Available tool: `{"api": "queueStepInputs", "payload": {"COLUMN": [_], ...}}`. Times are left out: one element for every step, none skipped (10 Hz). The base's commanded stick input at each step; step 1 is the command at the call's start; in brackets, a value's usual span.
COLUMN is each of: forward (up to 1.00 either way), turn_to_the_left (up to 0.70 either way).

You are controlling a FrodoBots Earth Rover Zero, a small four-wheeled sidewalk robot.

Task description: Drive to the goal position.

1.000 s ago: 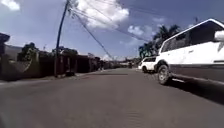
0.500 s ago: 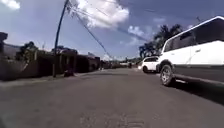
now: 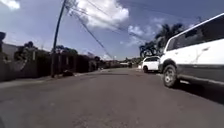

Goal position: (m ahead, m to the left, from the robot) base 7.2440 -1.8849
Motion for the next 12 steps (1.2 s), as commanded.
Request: {"api": "queueStepInputs", "payload": {"forward": [0.45,0.45,0.45,0.45,0.45,0.45,0.45,0.45,0.45,0.45,0.45,0.45], "turn_to_the_left": [0.00,0.00,0.00,0.00,0.00,0.00,0.00,0.00,0.00,0.00,0.00,0.00]}}
